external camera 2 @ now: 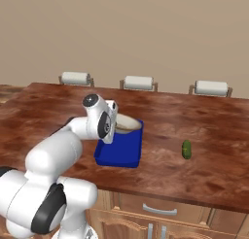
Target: Place the two vegetables and bowl onto the tray for setting up a vegetable dip station.
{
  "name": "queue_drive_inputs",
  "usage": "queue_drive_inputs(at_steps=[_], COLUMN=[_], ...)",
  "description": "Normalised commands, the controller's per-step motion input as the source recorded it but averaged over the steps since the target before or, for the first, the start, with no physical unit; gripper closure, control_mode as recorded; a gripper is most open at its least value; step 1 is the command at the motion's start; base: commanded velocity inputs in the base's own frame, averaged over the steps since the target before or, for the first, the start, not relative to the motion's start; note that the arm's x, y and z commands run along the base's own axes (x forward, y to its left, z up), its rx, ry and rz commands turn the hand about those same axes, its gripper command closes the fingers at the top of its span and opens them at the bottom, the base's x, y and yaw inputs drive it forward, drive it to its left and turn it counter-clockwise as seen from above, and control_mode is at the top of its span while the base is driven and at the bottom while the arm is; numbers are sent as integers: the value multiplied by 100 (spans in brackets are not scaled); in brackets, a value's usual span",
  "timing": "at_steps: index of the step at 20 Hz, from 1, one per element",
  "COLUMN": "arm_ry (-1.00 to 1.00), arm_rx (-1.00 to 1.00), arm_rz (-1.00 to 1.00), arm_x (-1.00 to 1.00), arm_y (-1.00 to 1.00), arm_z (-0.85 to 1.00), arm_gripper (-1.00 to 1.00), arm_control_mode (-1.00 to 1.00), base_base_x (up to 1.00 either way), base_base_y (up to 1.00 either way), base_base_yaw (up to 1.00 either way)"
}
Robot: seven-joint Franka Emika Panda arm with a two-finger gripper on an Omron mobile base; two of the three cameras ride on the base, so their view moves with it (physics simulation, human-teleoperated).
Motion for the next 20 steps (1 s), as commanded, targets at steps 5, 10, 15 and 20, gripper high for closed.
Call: queue_drive_inputs(at_steps=[5,10,15,20], arm_ry=[-2,-1,0,0], arm_rx=[-1,0,0,0], arm_rz=[0,0,1,2], arm_x=[1,2,7,6], arm_y=[-8,-2,0,2], arm_z=[4,0,0,-1], arm_gripper=[100,100,100,100], arm_control_mode=[-100,-100,-100,-100], base_base_x=[0,0,0,0], base_base_y=[0,0,0,0], base_base_yaw=[0,0,0,0])
